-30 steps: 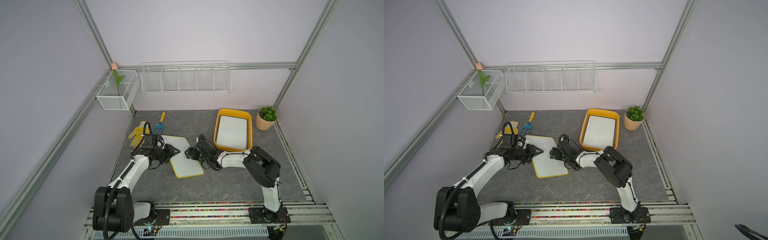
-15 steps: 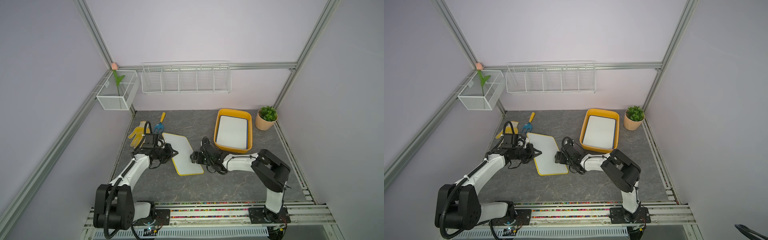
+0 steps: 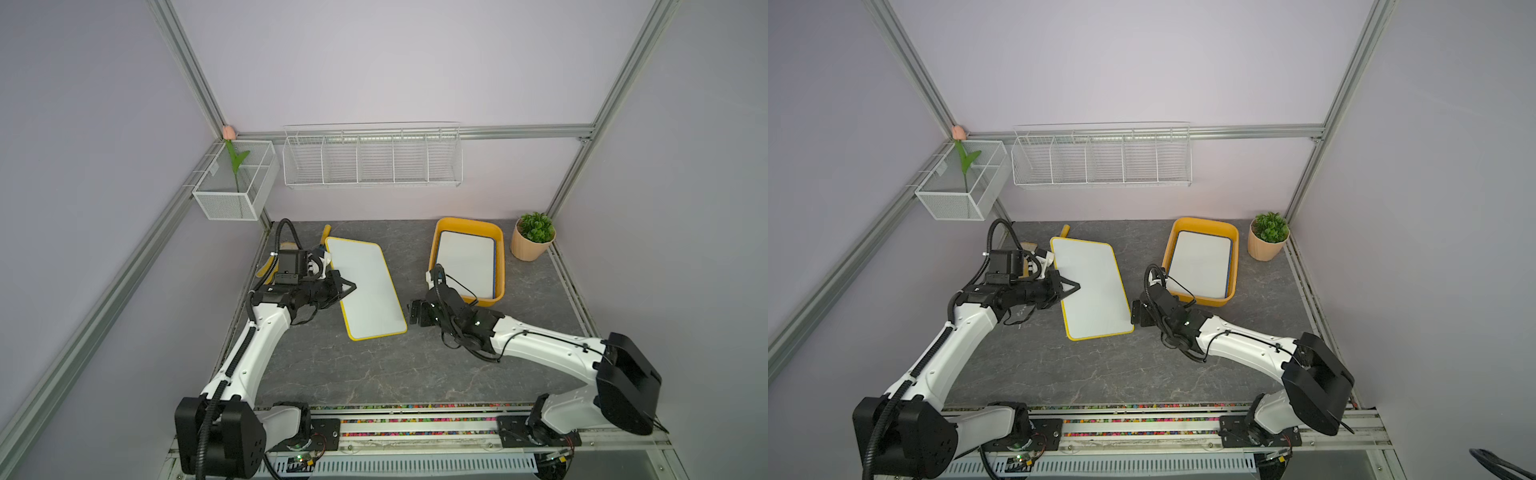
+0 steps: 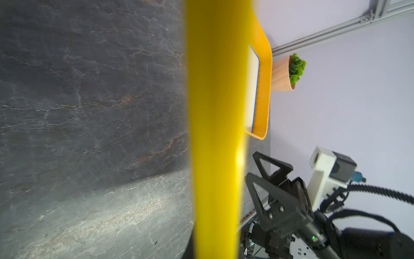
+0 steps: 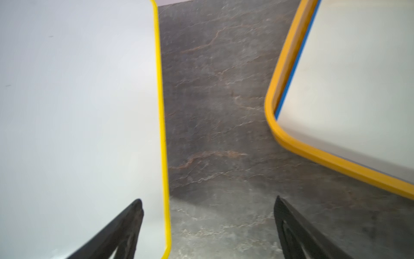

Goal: Put the whiteboard into the storage box
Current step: Move the storage box to the center of the board.

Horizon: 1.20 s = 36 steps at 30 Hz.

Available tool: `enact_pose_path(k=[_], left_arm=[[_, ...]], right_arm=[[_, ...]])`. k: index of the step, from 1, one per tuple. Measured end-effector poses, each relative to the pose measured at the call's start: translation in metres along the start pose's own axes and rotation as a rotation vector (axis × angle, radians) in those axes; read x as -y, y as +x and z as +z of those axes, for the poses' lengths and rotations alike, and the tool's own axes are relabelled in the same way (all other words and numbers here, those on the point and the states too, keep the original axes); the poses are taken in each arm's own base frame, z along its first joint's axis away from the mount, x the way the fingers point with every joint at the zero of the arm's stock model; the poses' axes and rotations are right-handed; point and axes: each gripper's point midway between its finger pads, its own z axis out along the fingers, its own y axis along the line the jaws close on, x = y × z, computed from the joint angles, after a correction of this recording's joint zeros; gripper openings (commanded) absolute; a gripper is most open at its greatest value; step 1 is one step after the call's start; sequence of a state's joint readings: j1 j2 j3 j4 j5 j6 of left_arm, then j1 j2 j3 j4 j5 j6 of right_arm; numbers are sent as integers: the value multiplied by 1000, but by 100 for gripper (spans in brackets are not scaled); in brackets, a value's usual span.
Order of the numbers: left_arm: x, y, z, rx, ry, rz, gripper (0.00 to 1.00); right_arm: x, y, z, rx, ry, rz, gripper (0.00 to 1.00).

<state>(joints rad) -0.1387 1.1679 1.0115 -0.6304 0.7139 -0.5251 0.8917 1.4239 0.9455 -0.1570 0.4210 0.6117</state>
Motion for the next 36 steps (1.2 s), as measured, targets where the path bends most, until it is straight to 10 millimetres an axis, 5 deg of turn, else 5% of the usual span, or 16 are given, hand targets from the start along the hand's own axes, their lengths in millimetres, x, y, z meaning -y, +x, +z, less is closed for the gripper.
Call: enact_pose_path(k=[4, 8, 13, 20, 36], left_arm=[[26, 6, -20, 9, 61, 81, 0], [50, 16, -36, 17, 140, 150, 0], [67, 20, -46, 33, 200, 200, 0], [72, 19, -48, 40, 219, 198, 0], [76, 5, -42, 60, 245, 176, 0]], right_arm=[[31, -22, 8, -6, 104, 23, 92], [51, -34, 38, -53, 169, 47, 92], [57, -25, 85, -168, 182, 38, 92], [49, -29, 125, -247, 181, -42, 92], [32, 16, 137, -381, 53, -212, 94]])
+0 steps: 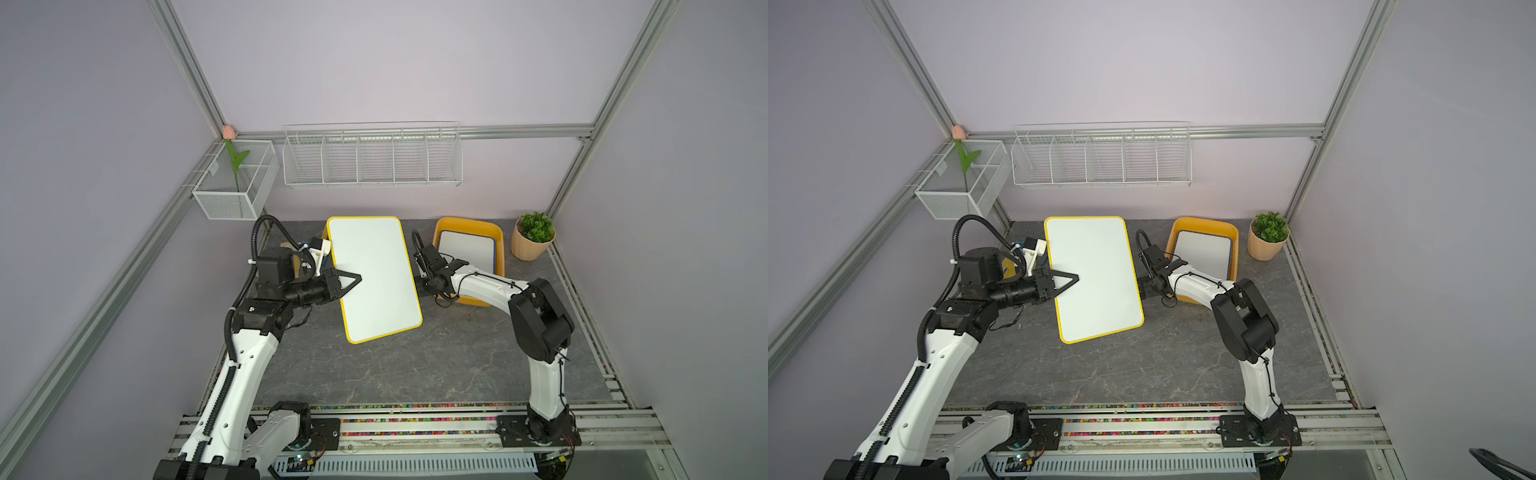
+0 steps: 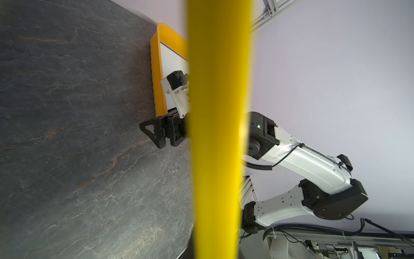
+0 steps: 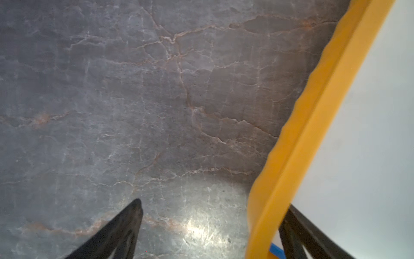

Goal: Put the whiteboard into the storage box
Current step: Move the storage box to the center of the board.

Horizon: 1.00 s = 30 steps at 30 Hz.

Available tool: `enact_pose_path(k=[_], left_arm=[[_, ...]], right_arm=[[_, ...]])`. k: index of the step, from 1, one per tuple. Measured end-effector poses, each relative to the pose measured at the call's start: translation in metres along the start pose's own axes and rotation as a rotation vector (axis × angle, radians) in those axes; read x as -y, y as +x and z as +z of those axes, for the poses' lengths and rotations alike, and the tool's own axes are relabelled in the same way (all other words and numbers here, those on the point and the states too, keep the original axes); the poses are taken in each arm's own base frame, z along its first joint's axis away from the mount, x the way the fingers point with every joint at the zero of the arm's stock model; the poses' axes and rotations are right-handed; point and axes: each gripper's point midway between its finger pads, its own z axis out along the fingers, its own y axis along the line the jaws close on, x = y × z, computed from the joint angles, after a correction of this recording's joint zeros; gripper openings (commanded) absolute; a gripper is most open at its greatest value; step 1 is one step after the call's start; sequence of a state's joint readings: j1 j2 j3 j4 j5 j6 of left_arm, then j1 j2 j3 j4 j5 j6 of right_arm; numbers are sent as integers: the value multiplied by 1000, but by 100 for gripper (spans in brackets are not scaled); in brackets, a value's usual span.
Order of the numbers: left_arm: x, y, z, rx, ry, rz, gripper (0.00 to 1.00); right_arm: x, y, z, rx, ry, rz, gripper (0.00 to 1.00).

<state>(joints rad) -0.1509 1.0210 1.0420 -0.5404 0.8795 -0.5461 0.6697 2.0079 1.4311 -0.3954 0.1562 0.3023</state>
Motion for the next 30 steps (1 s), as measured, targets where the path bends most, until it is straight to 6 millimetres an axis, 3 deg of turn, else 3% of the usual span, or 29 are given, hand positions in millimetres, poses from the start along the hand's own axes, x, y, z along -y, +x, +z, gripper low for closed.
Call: enact_pose_path(k=[8, 15, 18, 21, 26, 30], left_arm=[[-3, -8, -3, 28, -33, -3, 0], [-7, -7, -1, 24, -51, -14, 0], [-7, -7, -1, 25, -51, -14, 0], [1, -5, -2, 12, -15, -14, 0], [24, -3, -5, -3, 77, -4, 0], [33, -6, -7, 10, 103, 7, 0]], right_arm=[[-35, 45, -16, -20, -77, -102, 95], [-88, 98, -45, -19, -209, -172, 95], [-92, 114, -63, -26, -249, -161, 94], [-84, 111, -85, 6, -248, -141, 93], [-65, 83, -125, 124, -222, -90, 93], [-20, 52, -147, 236, -122, 16, 93]])
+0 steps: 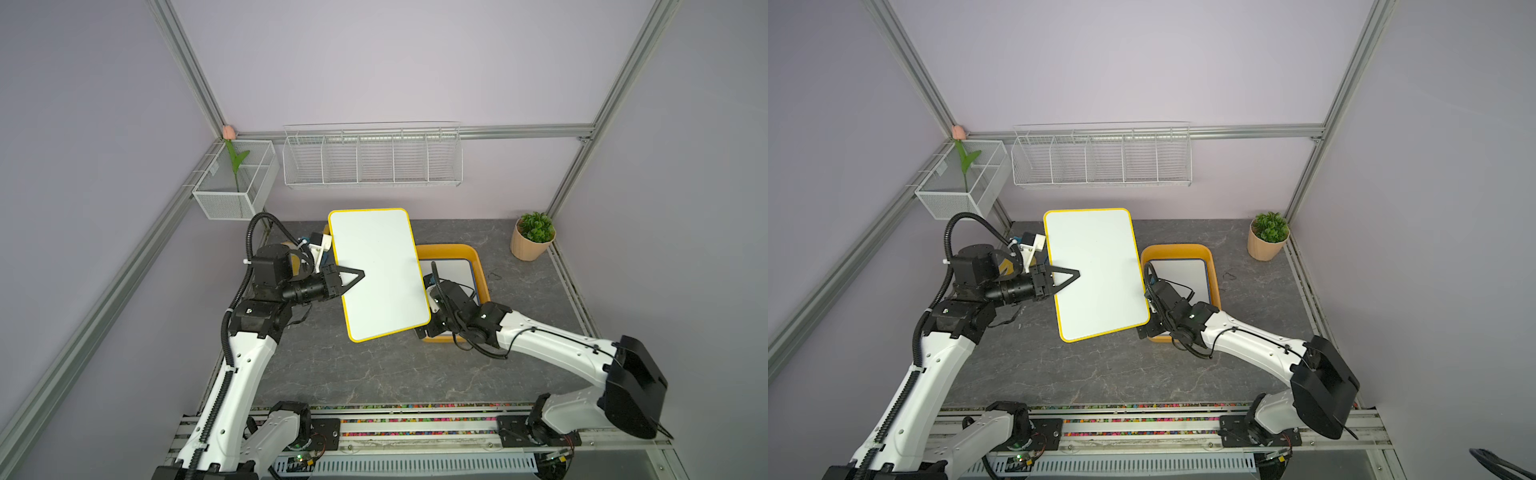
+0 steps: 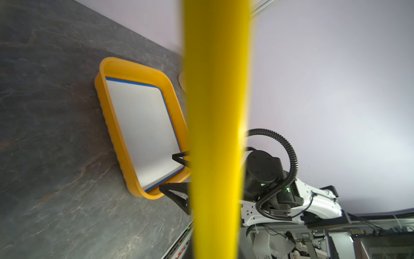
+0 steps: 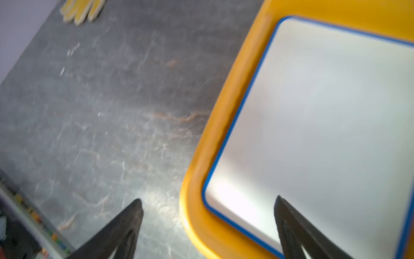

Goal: Put the whiteboard into the storage box
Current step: Move the storage box to the center of the board, then place the whiteboard in the storage box.

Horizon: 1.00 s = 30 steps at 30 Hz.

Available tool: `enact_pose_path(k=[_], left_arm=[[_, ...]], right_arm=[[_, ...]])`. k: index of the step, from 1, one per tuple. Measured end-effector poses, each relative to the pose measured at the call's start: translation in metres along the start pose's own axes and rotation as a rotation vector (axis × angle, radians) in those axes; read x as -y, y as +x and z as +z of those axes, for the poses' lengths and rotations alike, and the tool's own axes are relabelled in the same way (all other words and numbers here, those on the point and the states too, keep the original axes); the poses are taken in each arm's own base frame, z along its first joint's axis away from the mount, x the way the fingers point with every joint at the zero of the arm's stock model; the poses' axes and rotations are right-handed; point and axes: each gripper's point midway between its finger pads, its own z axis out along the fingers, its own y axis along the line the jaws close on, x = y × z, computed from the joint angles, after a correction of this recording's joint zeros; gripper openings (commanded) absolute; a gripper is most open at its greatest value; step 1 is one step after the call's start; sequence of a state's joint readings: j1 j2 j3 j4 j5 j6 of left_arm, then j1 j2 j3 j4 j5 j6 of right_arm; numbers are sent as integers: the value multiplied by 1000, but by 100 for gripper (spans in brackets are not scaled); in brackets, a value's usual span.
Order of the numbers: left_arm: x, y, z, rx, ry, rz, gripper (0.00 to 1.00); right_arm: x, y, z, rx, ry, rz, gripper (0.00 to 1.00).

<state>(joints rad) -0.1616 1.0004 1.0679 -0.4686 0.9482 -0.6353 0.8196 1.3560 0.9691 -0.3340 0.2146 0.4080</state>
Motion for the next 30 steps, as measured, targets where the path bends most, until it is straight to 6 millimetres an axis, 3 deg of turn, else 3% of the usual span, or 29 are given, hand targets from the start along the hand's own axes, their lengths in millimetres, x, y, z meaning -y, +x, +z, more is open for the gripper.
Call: enact_pose_path(k=[4, 7, 12, 19, 24, 30], left_arm=[[-16, 1, 8, 3, -54, -41, 0], [-26, 10, 24, -26, -86, -66, 0], [-27, 38, 61, -101, -103, -86, 0], [-40, 55, 99, -125, -155, -137, 0], [-61, 64, 130, -142, -205, -188, 0], [-93, 65, 172, -174, -247, -260, 0]], right_arm=[[57, -34, -27, 124, 145, 112, 92], [97, -49, -51, 194, 238, 190, 92], [139, -60, -84, 268, 317, 277, 92], [163, -65, -117, 331, 352, 321, 91], [169, -71, -141, 395, 337, 339, 91], [164, -66, -140, 383, 294, 332, 91]])
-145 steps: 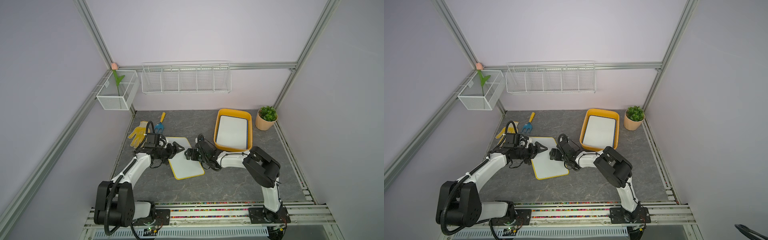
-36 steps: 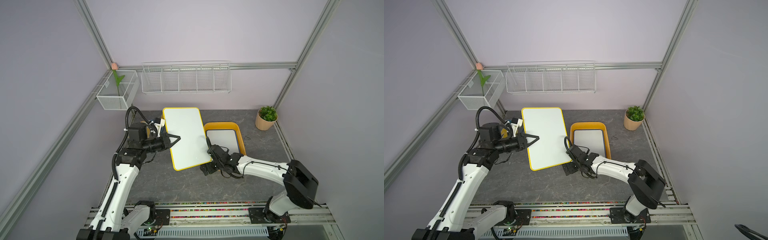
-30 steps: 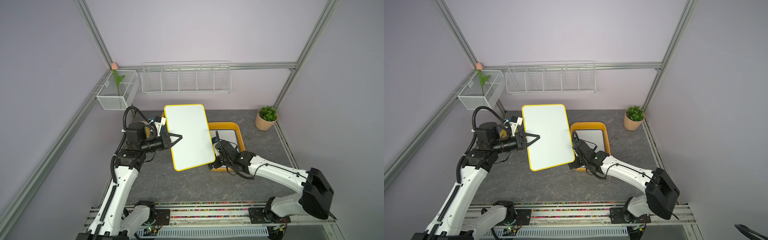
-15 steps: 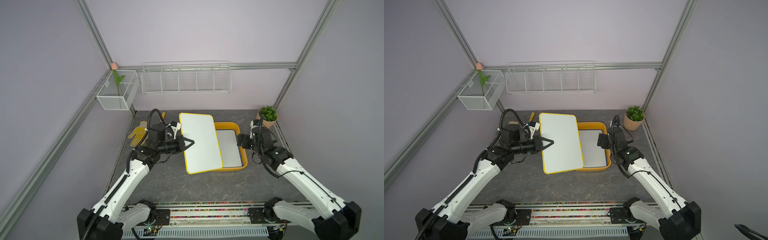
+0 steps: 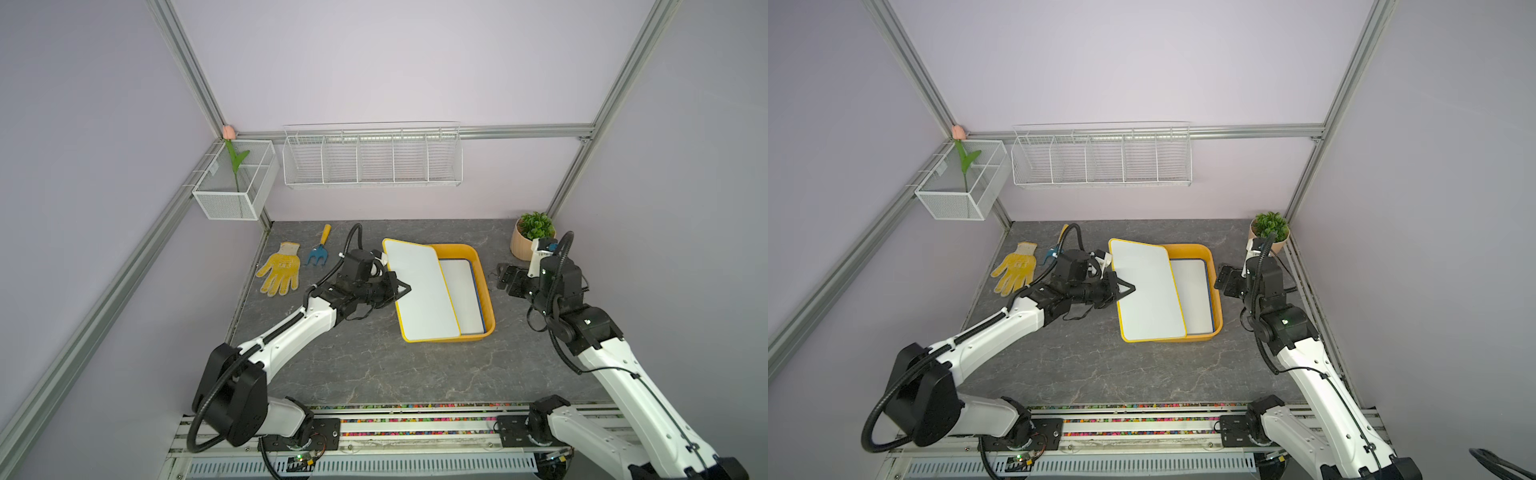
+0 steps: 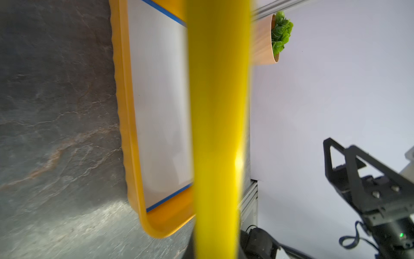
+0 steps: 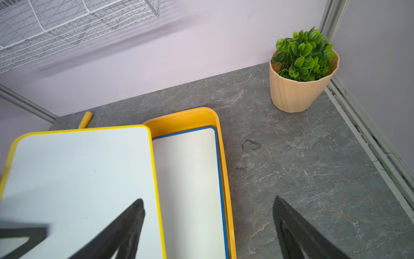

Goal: Put the whiteboard into the storage box
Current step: Place the whiteboard in the storage box.

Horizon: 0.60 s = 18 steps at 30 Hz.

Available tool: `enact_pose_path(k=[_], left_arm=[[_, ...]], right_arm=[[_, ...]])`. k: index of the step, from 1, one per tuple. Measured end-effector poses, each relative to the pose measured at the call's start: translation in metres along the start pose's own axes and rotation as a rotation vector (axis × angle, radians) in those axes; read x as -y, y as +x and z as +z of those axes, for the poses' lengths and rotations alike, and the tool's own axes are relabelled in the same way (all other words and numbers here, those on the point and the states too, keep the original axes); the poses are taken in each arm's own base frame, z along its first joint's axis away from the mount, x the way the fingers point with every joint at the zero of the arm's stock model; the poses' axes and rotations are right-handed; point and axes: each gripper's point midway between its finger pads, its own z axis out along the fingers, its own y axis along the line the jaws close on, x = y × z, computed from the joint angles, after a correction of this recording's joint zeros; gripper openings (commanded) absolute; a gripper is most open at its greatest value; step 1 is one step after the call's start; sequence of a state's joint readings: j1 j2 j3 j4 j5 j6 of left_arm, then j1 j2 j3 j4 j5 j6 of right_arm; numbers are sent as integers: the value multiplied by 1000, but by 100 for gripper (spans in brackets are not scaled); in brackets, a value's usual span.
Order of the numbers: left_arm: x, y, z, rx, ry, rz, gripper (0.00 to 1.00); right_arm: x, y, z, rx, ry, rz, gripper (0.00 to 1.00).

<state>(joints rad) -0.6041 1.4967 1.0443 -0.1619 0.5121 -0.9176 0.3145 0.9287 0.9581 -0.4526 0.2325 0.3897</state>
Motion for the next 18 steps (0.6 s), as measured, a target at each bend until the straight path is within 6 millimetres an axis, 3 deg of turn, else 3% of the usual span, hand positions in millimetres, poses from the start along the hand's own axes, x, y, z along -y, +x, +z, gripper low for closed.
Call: enact_pose_path(k=[10, 18], left_arm=[[19, -31, 61, -30, 63, -36, 0], [8, -21, 90, -99, 70, -77, 0]], right_arm=[[-2, 18, 1, -59, -28, -17, 91], [1, 24, 3, -75, -27, -21, 91]])
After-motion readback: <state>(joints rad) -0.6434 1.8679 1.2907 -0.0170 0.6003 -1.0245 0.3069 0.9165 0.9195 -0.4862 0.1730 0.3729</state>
